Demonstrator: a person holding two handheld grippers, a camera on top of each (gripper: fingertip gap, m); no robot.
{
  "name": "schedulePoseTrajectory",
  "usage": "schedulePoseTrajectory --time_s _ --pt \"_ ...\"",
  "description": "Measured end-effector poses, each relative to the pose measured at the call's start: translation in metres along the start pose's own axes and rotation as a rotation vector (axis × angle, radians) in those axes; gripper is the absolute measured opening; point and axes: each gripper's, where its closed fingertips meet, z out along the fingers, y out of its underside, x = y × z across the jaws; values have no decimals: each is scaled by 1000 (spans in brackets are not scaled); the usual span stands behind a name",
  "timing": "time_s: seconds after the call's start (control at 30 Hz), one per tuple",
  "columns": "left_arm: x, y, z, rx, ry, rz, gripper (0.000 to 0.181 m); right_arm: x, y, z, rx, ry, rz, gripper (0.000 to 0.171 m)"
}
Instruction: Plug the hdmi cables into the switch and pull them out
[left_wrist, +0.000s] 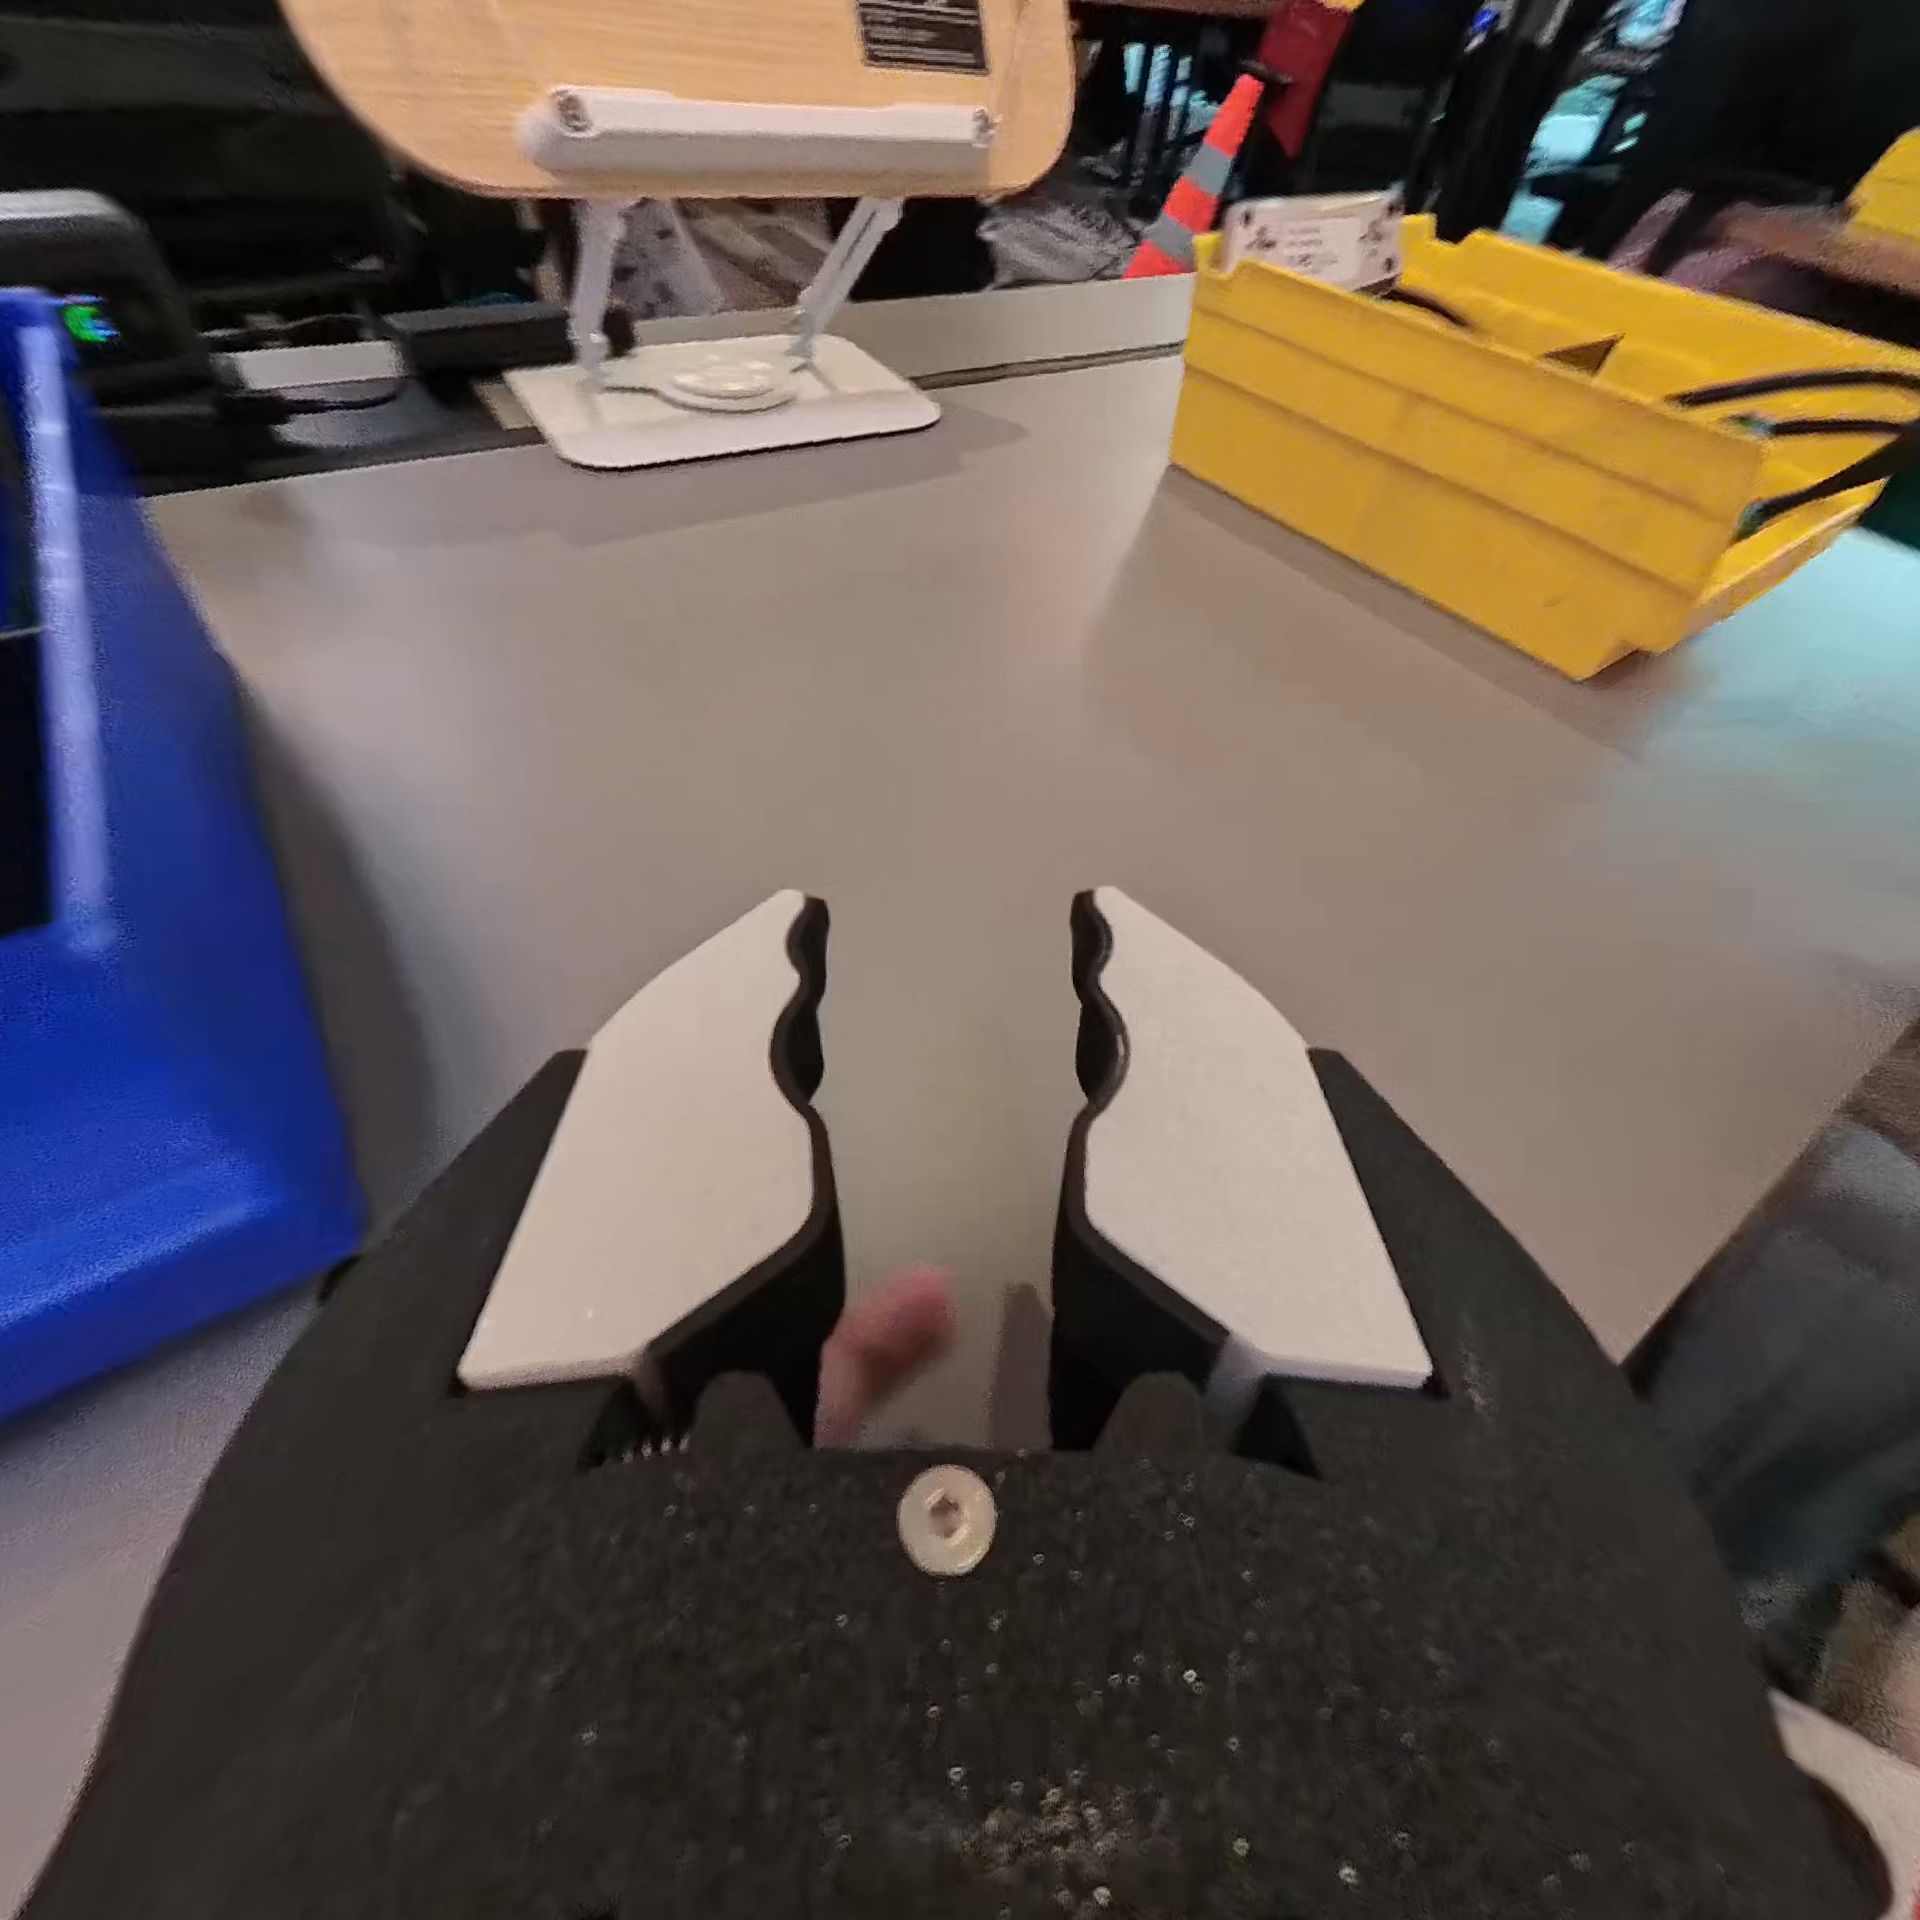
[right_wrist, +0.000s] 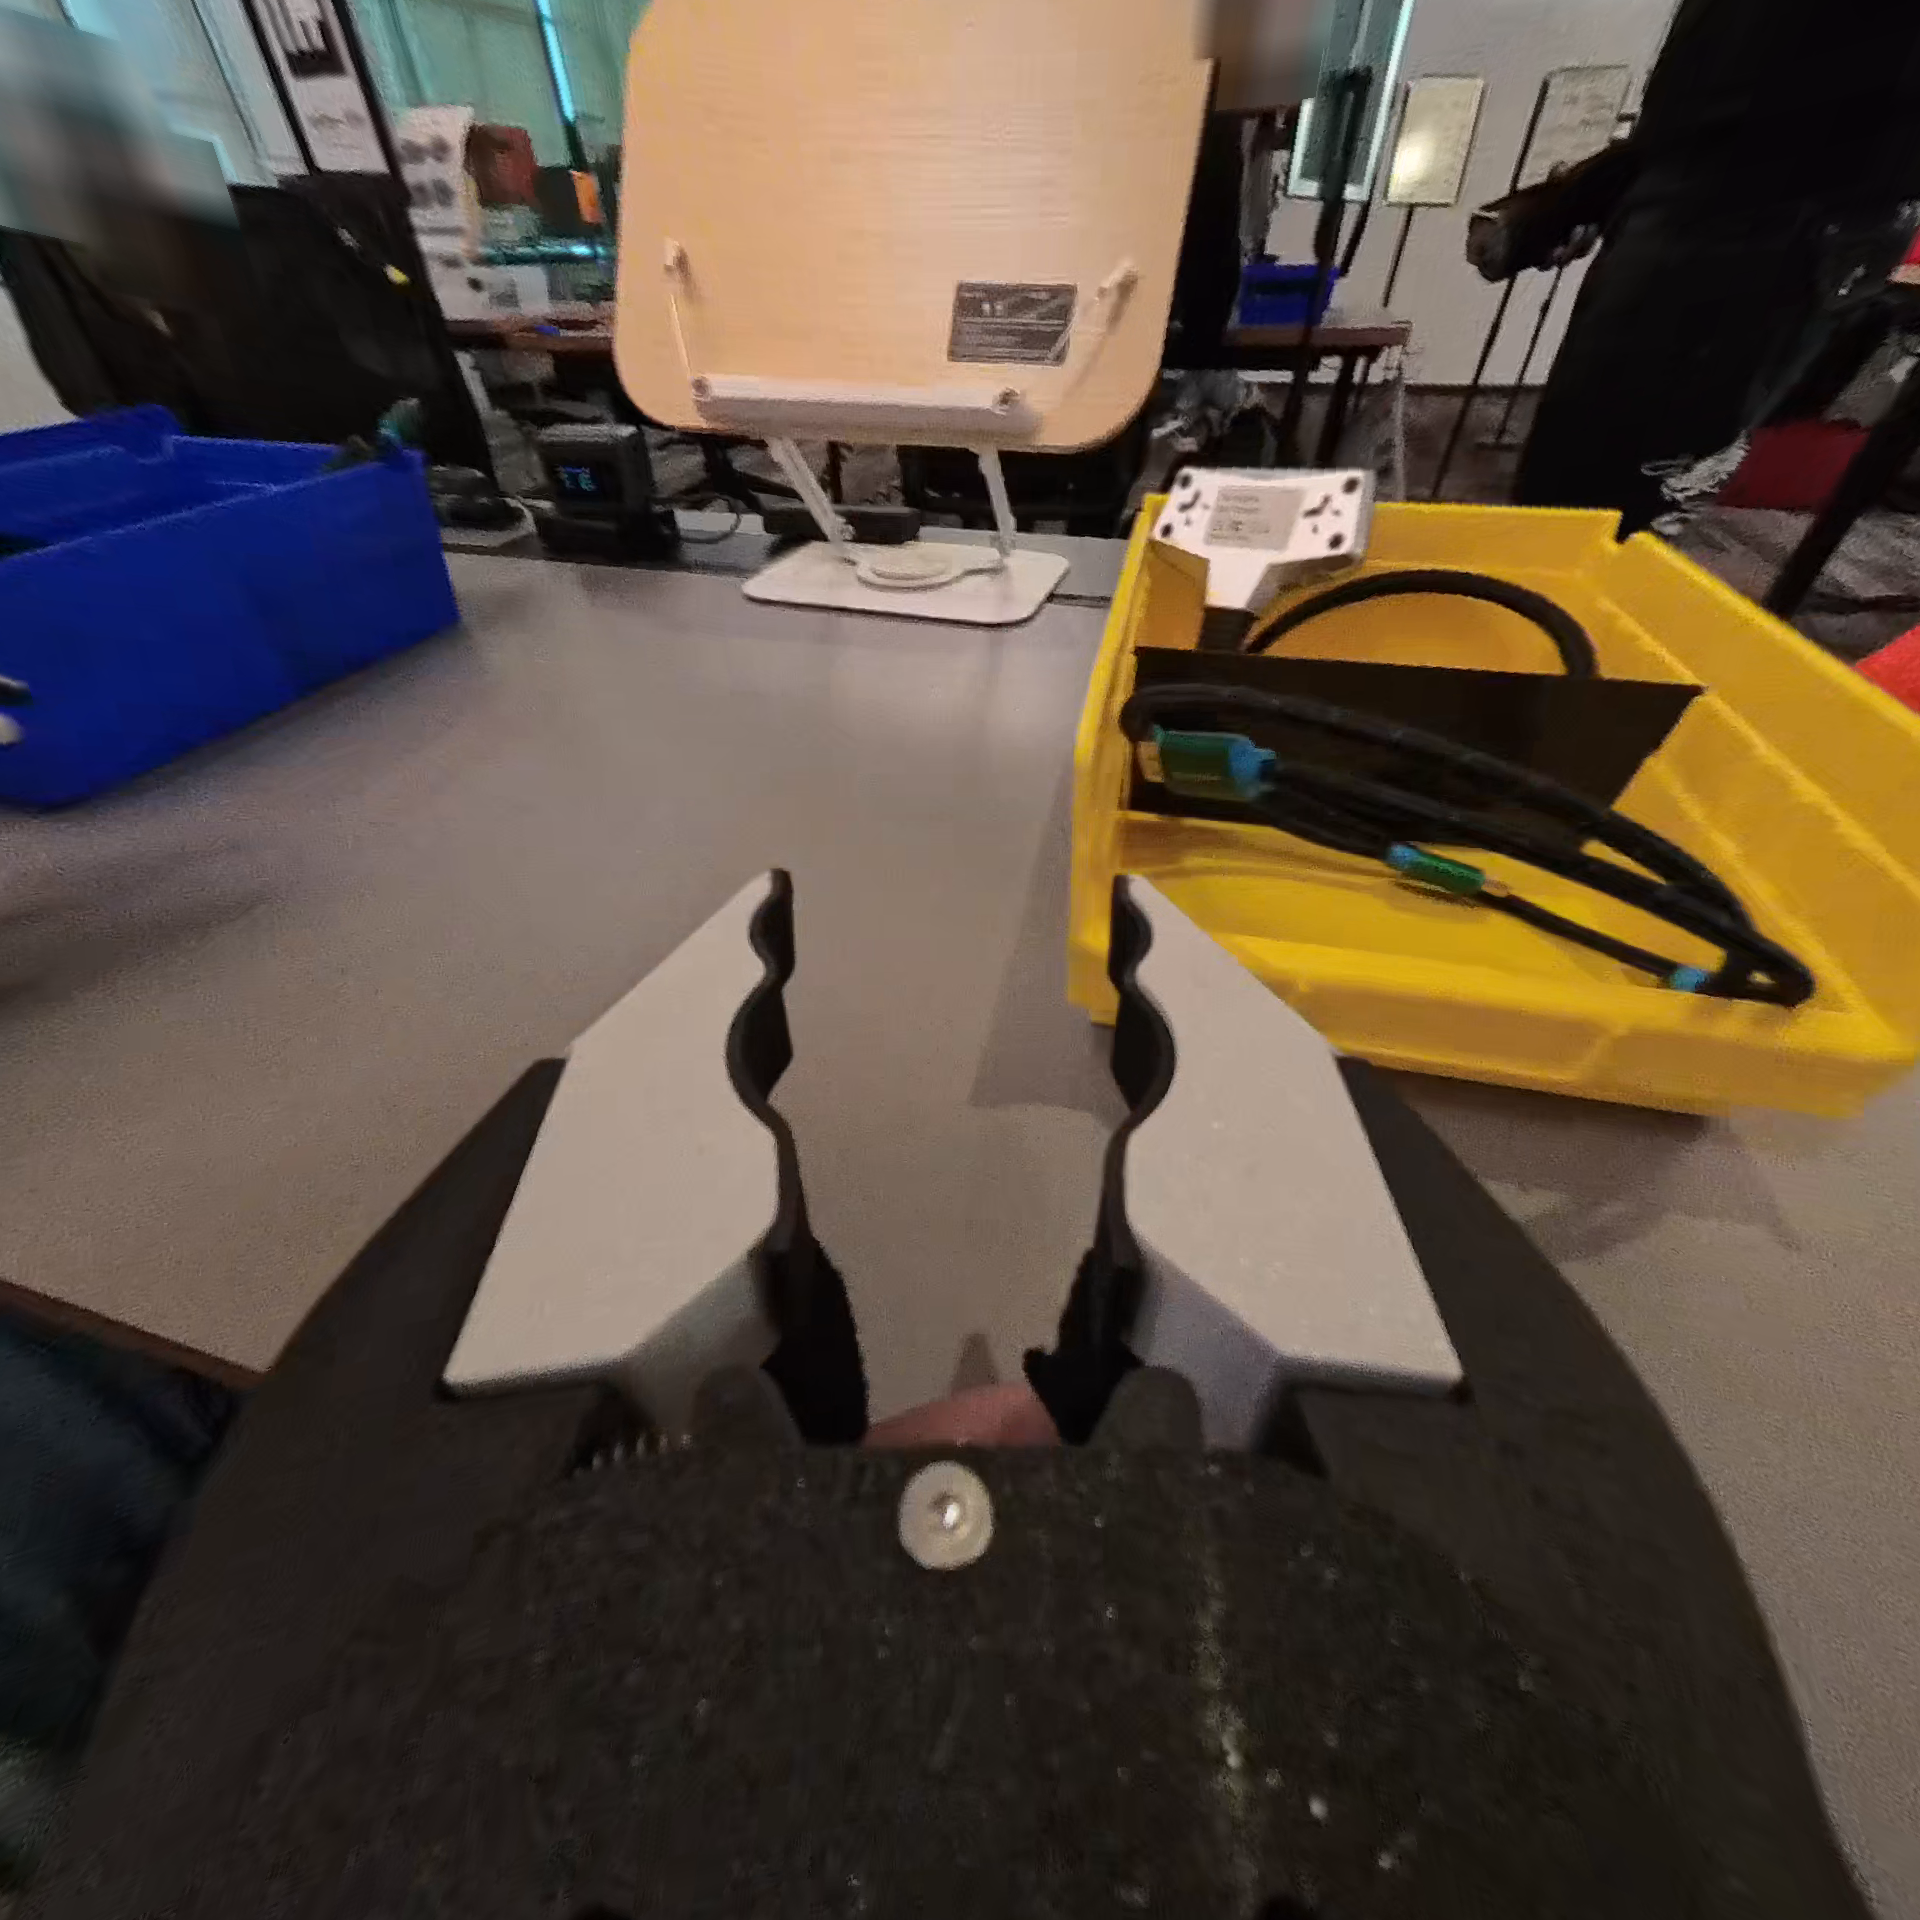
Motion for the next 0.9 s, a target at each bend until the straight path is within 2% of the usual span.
schedulePoseTrajectory --time_s 0.13,0.33,0.4,0.47,0.53,0.63,0.7,0.8,0.9 --pt "-18 12 -19 -19 -63 -40 45 46 16 0 -38 105 91 59" --pt "-31 6 -17 14 -38 -170 50 54 26 10 -82 85 101 58" --pt "-36 -4 -15 9 -38 -185 52 52 28 11 -100 88 71 58" --pt "-46 -28 -16 27 -25 -168 53 50 27 11 -87 80 59 56" --pt "-70 -56 -14 18 -34 -188 58 48 30 14 -103 62 68 55" --pt "-120 -86 3 -126 -53 -289 68 50 32 16 -113 54 95 55" --pt "-168 -100 22 -195 -128 -291 73 50 32 18 -115 41 118 55" --pt "-237 -101 58 -313 -219 -274 70 48 32 19 -119 25 135 55" --pt "-271 -79 91 -459 -167 -382 80 46 34 19 -120 11 142 55"
